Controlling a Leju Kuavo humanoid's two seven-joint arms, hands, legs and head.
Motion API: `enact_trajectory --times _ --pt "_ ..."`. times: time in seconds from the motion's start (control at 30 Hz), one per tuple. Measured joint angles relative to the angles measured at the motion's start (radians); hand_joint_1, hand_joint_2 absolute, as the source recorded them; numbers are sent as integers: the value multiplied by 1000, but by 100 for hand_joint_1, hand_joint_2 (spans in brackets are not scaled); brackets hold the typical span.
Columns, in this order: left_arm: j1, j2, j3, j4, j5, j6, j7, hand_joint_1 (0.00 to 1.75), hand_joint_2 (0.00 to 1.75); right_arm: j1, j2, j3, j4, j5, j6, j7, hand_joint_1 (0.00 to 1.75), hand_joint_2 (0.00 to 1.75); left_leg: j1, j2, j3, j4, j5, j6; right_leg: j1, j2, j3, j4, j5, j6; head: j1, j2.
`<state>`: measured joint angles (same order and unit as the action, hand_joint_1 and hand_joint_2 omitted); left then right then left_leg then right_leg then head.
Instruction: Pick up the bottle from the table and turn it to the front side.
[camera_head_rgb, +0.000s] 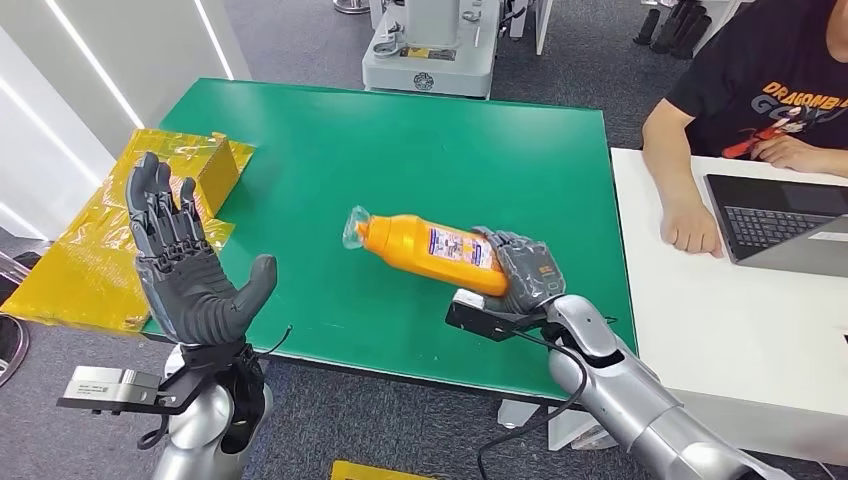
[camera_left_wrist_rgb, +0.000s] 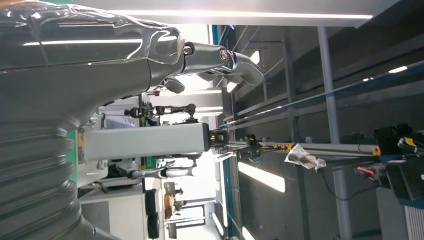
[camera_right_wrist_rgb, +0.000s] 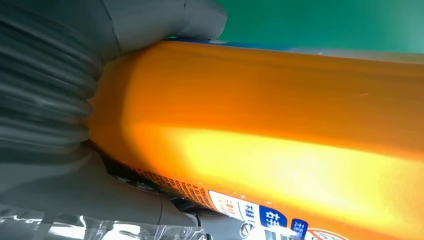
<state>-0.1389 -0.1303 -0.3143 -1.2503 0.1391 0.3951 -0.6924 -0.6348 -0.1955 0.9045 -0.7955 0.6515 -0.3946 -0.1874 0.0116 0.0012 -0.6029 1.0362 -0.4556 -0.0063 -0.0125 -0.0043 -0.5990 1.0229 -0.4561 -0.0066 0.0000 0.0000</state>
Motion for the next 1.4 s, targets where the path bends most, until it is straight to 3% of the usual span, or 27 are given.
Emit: enact_trajectory --times 0.2,0.3,0.47,0.57,0.8,0.93,1.1,1.4 --pt "1 -6 -2 -1 40 -19 20 0 175 56 16 -108 -162 63 -194 -42 175 175 0 0 -1 0 0 0 0 0 0 0 0 0 0 0" --pt "-3 -9 -10 0 81 -50 46 0 175 85 34 -150 -213 94 -273 -103 175 175 0 0 0 0 0 0 0 0 0 0 0 0 0 0" --pt "-18 -12 -27 7 168 -136 120 0 175 146 108 -279 -274 169 -300 -253 175 175 0 0 0 0 0 0 0 0 0 0 0 0 0 0" --pt "-28 -15 -39 18 208 -187 178 0 175 167 149 -341 -287 176 -301 -285 175 175 0 0 0 0 0 0 0 0 0 0 0 0 0 0" --pt "-51 -15 -77 46 245 -319 246 0 175 164 161 -312 -273 163 -269 -203 175 175 0 1 0 0 0 0 0 1 0 0 0 0 0 0" --pt "-53 -15 -80 49 244 -326 248 0 175 164 161 -297 -269 157 -260 -192 175 175 0 1 0 0 0 0 0 0 0 0 0 0 0 0" --pt "-58 -15 -90 59 200 -333 261 0 175 156 161 -206 -240 150 -156 -107 175 175 0 0 -1 0 0 0 0 0 -1 0 0 0 0 0" --pt "-75 -17 -91 72 177 -319 272 0 175 148 195 -171 -218 164 -117 -99 175 175 0 0 -1 0 0 0 0 0 -1 0 0 0 0 0"
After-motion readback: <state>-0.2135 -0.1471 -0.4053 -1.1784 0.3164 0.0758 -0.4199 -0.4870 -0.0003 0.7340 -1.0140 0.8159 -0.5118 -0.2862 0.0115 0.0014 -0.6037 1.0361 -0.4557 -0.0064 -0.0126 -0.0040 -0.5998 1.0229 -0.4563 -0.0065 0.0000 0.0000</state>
